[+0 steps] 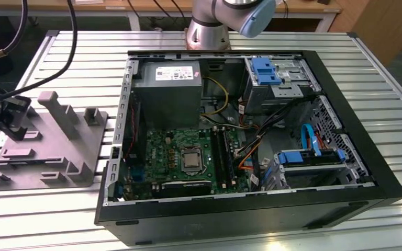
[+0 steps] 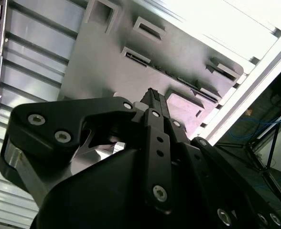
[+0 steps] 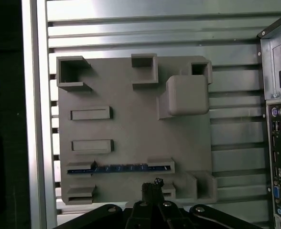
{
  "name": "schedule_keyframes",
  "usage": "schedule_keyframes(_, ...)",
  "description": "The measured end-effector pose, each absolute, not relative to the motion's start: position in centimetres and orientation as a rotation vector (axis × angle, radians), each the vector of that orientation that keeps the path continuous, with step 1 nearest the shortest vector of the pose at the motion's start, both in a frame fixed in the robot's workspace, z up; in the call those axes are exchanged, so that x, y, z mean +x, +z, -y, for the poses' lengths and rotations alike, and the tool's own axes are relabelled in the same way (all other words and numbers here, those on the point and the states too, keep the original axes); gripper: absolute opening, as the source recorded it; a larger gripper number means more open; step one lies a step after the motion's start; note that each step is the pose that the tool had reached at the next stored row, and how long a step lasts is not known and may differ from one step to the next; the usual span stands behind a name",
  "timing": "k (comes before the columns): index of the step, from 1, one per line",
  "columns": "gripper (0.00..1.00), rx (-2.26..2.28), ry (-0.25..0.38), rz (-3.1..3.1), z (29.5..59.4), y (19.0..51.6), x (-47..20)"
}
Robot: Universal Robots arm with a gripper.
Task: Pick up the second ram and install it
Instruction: 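Reach for the second ram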
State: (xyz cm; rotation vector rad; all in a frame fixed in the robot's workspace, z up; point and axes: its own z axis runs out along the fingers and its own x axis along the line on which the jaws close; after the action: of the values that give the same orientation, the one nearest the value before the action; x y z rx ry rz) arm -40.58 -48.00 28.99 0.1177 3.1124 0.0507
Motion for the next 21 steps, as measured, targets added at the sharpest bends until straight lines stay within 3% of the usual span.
schedule_keyframes(21,0.11,0.118,0.051,-3.112,48.9,25.8,-41.7)
